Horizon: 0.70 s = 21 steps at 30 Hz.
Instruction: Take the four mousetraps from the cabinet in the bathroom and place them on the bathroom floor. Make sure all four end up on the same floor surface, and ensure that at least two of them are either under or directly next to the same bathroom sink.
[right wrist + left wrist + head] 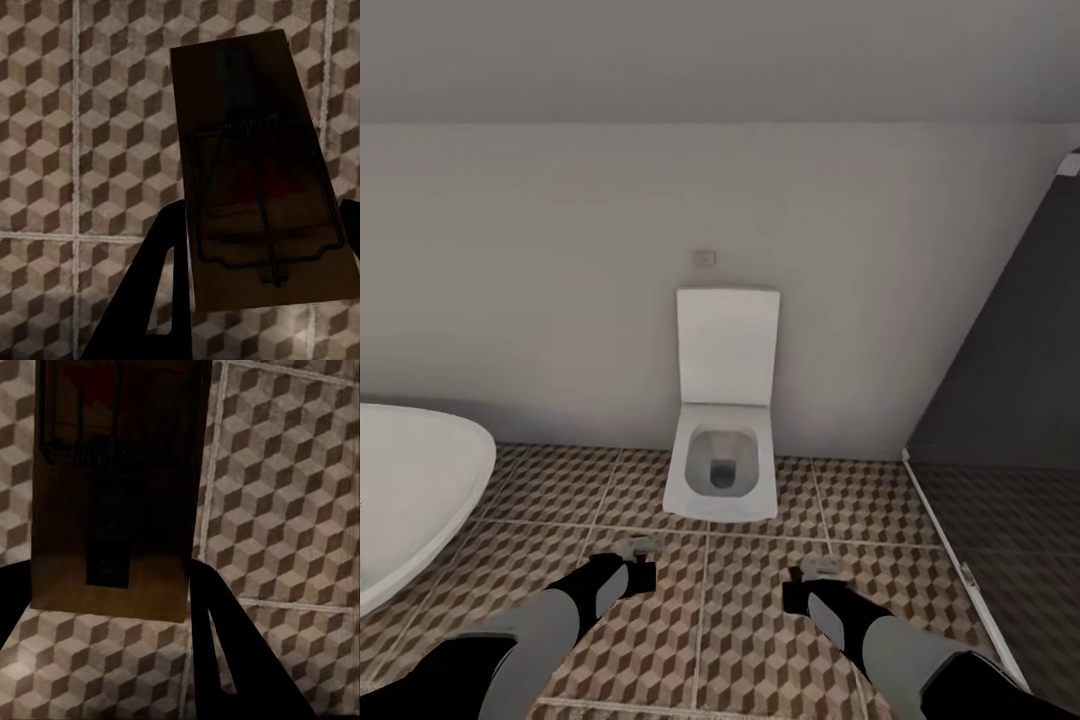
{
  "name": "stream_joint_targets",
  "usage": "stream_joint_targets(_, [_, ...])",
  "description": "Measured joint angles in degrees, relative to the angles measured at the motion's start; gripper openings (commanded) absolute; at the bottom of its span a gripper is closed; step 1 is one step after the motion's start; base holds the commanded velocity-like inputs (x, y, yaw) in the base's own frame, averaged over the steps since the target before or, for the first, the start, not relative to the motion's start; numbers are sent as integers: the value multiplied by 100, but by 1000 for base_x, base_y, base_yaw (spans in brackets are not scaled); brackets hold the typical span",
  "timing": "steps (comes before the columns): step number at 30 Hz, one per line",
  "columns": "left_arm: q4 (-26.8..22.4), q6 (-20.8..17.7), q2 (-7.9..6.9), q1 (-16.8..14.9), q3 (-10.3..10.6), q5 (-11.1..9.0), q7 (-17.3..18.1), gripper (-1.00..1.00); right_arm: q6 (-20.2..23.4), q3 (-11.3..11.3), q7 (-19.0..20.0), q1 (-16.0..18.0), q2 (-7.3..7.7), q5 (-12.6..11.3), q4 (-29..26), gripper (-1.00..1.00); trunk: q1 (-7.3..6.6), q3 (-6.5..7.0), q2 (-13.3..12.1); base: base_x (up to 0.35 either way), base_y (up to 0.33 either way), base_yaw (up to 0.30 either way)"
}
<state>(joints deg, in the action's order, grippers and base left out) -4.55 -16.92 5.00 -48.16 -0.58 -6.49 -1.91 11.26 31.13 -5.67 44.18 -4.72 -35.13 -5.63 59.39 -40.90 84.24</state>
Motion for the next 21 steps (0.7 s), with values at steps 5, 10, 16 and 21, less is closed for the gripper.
stream_joint_targets(5, [-15, -224, 214, 0, 8, 7, -1, -100, -256, 6, -48, 1, -150, -12, -11, -100, 110, -136, 201, 0, 0, 70])
stream_joint_targets(10, [-54, -436, 293, 0, 11, 10, -1, -100, -378, 11, -62, 1, -248, -21, -12, -100, 220, -272, 401, 0, 0, 70])
stream_joint_targets(16, [-60, -479, 327, 0, 12, 10, -2, -100, -583, 12, -68, 2, -301, -33, -10, -100, 352, -434, 642, 0, 0, 70])
stream_joint_targets(21, [-64, -510, 383, -2, 18, 19, -2, -100, -679, 11, -70, 2, -339, -37, -4, -100, 461, -570, 843, 0, 0, 70])
